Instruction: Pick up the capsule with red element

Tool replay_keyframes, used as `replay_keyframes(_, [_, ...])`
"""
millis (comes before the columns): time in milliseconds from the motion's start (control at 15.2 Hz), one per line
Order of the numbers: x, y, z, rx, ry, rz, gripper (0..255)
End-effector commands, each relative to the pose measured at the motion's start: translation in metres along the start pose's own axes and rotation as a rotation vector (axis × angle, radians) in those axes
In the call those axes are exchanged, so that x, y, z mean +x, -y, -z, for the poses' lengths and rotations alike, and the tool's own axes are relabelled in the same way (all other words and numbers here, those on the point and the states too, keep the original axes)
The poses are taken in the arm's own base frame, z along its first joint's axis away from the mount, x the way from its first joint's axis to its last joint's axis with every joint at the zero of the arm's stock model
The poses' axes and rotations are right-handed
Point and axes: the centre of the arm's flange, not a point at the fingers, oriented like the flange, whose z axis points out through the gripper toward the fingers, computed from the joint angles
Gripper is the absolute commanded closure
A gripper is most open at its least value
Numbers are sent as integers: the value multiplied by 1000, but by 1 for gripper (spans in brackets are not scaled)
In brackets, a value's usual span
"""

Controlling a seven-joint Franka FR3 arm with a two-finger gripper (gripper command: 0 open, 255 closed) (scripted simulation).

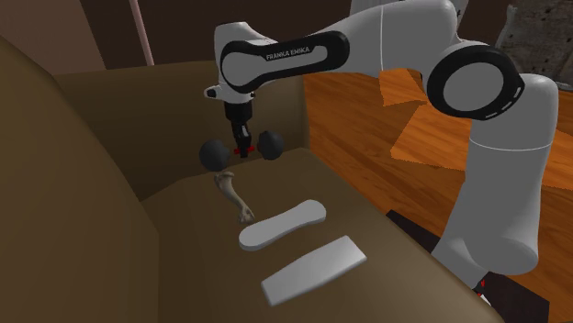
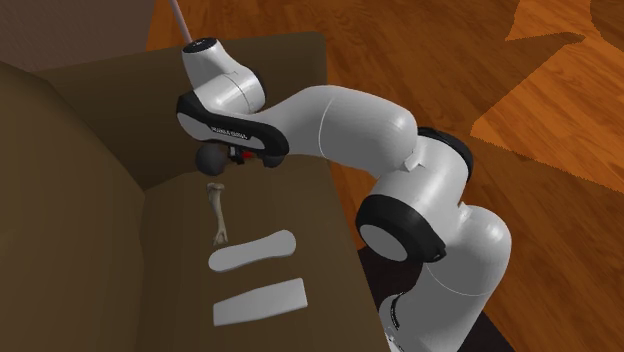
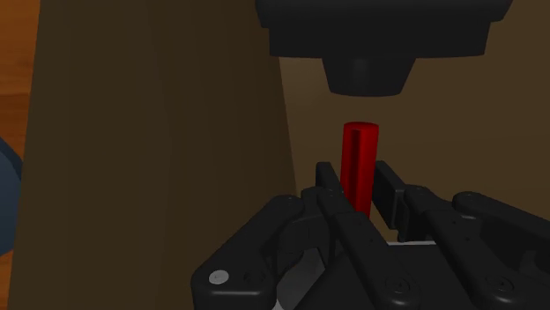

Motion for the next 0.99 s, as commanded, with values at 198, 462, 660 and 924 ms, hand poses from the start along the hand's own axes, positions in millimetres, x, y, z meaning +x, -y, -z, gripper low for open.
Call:
replay_keyframes(198, [0, 1, 24, 1, 1, 0, 255])
replay_keyframes(462, [-1, 2, 45, 1, 1, 0, 255])
replay_keyframes(660, [-1, 3, 61, 1, 1, 0, 255])
replay_keyframes(924, [-1, 3, 73, 1, 1, 0, 255])
